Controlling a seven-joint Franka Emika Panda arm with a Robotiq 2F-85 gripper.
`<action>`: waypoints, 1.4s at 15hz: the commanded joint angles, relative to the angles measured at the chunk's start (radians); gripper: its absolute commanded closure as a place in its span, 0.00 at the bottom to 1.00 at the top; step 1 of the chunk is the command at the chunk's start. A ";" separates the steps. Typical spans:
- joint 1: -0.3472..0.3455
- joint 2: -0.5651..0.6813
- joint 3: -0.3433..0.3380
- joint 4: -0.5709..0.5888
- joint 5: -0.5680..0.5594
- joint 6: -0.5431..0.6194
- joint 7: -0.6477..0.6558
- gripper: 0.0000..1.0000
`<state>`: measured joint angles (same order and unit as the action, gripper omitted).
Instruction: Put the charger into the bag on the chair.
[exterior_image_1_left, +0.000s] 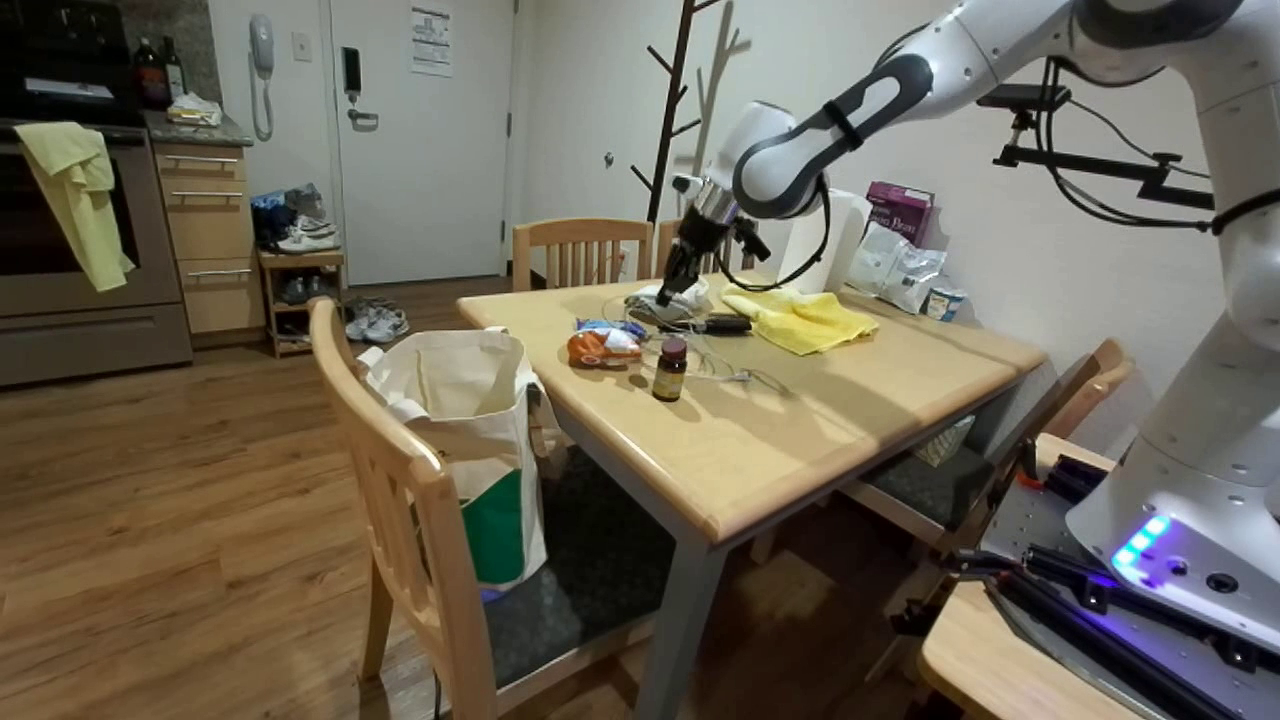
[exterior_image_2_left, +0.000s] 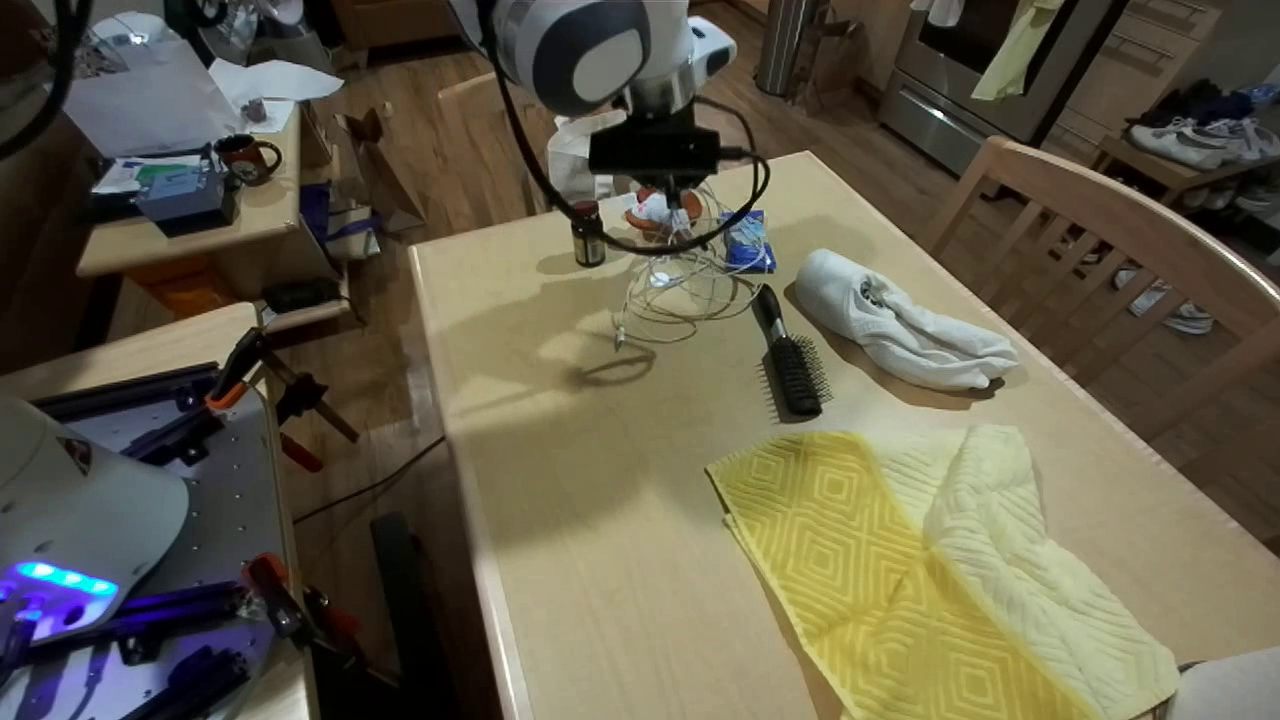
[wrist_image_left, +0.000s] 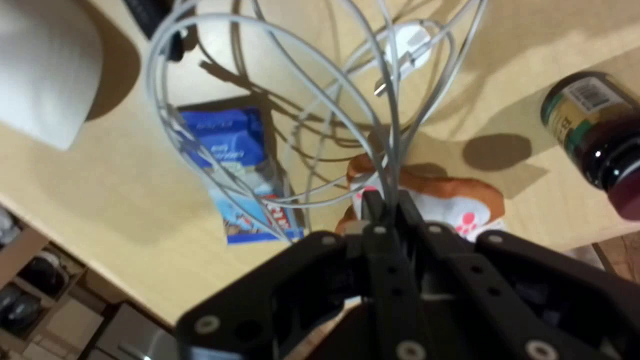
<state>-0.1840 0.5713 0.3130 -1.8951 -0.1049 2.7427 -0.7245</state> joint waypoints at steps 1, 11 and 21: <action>-0.014 -0.101 0.015 0.032 0.011 -0.074 -0.145 0.93; 0.075 -0.181 -0.072 0.102 0.021 -0.171 -0.235 0.63; 0.130 -0.023 -0.086 0.105 0.007 -0.287 -0.409 0.02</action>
<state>-0.0460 0.5007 0.2097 -1.7996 -0.1067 2.4717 -1.0107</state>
